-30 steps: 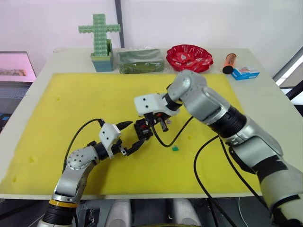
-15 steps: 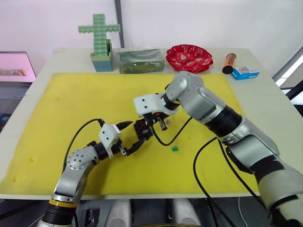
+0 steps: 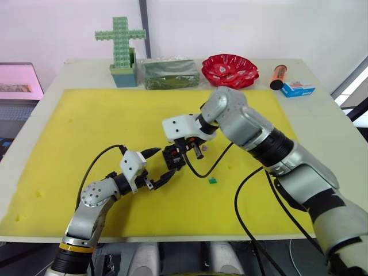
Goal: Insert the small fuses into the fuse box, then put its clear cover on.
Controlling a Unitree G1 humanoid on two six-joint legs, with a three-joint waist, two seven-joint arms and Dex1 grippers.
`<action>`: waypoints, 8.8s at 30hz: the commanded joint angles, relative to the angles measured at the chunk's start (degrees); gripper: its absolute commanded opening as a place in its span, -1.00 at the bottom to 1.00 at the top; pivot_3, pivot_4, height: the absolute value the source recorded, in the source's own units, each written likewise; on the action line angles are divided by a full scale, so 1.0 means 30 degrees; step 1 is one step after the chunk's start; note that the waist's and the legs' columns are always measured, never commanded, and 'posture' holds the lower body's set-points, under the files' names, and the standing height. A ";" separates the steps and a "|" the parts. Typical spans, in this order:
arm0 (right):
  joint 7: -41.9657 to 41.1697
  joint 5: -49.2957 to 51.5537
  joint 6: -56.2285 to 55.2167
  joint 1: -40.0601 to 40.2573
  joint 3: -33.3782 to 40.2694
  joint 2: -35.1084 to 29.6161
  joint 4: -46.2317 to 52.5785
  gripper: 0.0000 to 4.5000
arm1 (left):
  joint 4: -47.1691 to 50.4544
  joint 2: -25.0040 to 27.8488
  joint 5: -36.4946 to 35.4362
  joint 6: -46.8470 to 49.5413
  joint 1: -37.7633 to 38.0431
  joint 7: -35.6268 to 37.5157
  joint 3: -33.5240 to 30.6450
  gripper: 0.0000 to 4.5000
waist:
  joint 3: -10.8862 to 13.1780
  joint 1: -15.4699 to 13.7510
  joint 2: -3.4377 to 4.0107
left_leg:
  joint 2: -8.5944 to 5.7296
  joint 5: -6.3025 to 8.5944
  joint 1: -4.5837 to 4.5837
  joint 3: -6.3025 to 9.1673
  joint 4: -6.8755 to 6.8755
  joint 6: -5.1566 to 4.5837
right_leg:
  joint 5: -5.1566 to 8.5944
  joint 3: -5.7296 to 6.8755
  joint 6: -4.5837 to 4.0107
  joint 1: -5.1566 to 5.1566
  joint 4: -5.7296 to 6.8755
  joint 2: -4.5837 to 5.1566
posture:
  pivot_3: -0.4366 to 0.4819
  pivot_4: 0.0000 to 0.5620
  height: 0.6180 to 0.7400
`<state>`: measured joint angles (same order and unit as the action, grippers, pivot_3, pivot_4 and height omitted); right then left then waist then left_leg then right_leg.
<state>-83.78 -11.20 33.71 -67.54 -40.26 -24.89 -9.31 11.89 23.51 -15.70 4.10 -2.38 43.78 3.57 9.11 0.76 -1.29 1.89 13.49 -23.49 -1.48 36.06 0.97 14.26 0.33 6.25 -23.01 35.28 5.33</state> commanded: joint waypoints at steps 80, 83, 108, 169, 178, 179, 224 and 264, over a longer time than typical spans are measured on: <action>-0.0803 -0.0478 -0.0245 0.0031 -0.0196 0.0091 -0.0038 -1.00 | 0.0723 0.0299 -0.0084 -0.0175 0.0402 -0.0111 -0.0029 0.99 | 0.0000 -0.0004 0.0001 | 0.0000 0.0001 0.0000 0.0001 -0.0003 0.0001 | 0.0001 -0.0001 -0.0001 -0.0003 -0.0001 0.0001 | -0.05 -0.47 1.00; -0.0754 -0.0517 -0.0446 0.0174 -0.0252 0.0154 -0.0139 -1.00 | 0.0726 0.0294 -0.0064 -0.0179 0.0415 -0.0154 -0.0041 0.99 | 0.0000 -0.0005 0.0000 | 0.0000 0.0001 0.0000 0.0000 -0.0003 0.0001 | 0.0001 -0.0001 -0.0001 -0.0003 0.0000 0.0001 | -0.05 -0.47 1.00; -0.1313 0.0475 -0.0489 -0.0570 0.1431 -0.0266 -0.0507 -0.39 | 0.0658 0.0276 -0.0103 -0.0166 0.0282 -0.0169 -0.0034 1.00 | 0.0000 -0.0009 0.0002 | 0.0001 0.0000 0.0000 0.0000 -0.0002 0.0001 | 0.0000 0.0000 -0.0001 -0.0002 -0.0001 0.0001 | -0.05 -0.47 1.00; 0.9588 0.7533 0.0009 1.0102 0.7264 0.0702 0.4837 -0.99 | 0.0702 0.0654 -0.0668 0.0008 -0.0345 0.0676 -0.0404 1.00 | -0.0008 -0.0045 -0.0009 | -0.0007 0.0002 0.0000 0.0003 0.0005 0.0003 | 0.0018 0.0002 -0.0033 0.0028 -0.0019 0.0017 | -0.05 -0.47 1.00; 0.9549 0.7325 -0.0277 1.0393 0.6765 0.0445 0.4910 -0.99 | 0.0774 0.0701 -0.0689 0.0054 -0.0309 0.0628 -0.0379 1.00 | -0.0008 -0.0037 -0.0009 | -0.0007 0.0002 0.0000 0.0003 0.0005 0.0003 | 0.0019 0.0001 -0.0034 0.0028 -0.0020 0.0015 | -0.05 -0.47 1.00; 0.9573 0.7306 -0.0295 1.0397 0.6760 0.0444 0.4884 -0.99 | 0.0773 0.0705 -0.0688 0.0060 -0.0309 0.0623 -0.0378 1.00 | -0.0008 -0.0038 -0.0009 | -0.0007 0.0002 0.0000 0.0004 0.0004 0.0003 | 0.0019 0.0001 -0.0034 0.0029 -0.0020 0.0015 | -0.05 -0.47 1.00; 0.9143 0.3617 -0.1825 1.0971 0.3256 -0.1263 0.3074 -0.99 | 0.0711 0.0669 -0.0559 -0.0057 -0.0304 0.0389 -0.0312 1.00 | -0.0231 -0.0057 0.0027 | -0.0005 0.0003 0.0061 0.0008 0.0005 0.0003 | 0.0039 0.0001 -0.0068 0.0096 -0.0033 0.0016 | -0.05 -0.47 1.00; 0.8020 0.6267 -0.2341 1.0456 0.6741 -0.0186 0.3188 -0.99 | 0.0640 0.0880 -0.0706 -0.0015 -0.0242 0.0483 -0.0431 1.00 | -0.0358 -0.0059 0.0108 | 0.0024 0.0011 0.0167 0.0024 -0.0053 0.0012 | 0.0102 -0.0002 -0.0178 0.0116 -0.0068 0.0104 | -0.05 -0.47 1.00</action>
<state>-59.59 6.24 25.00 -36.00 -21.58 -25.75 -0.17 12.34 25.83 -16.92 4.66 -2.99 45.00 3.26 8.04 0.58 -0.96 1.95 13.52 -23.17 -1.41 35.94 1.01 14.56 0.32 5.71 -22.72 35.09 5.64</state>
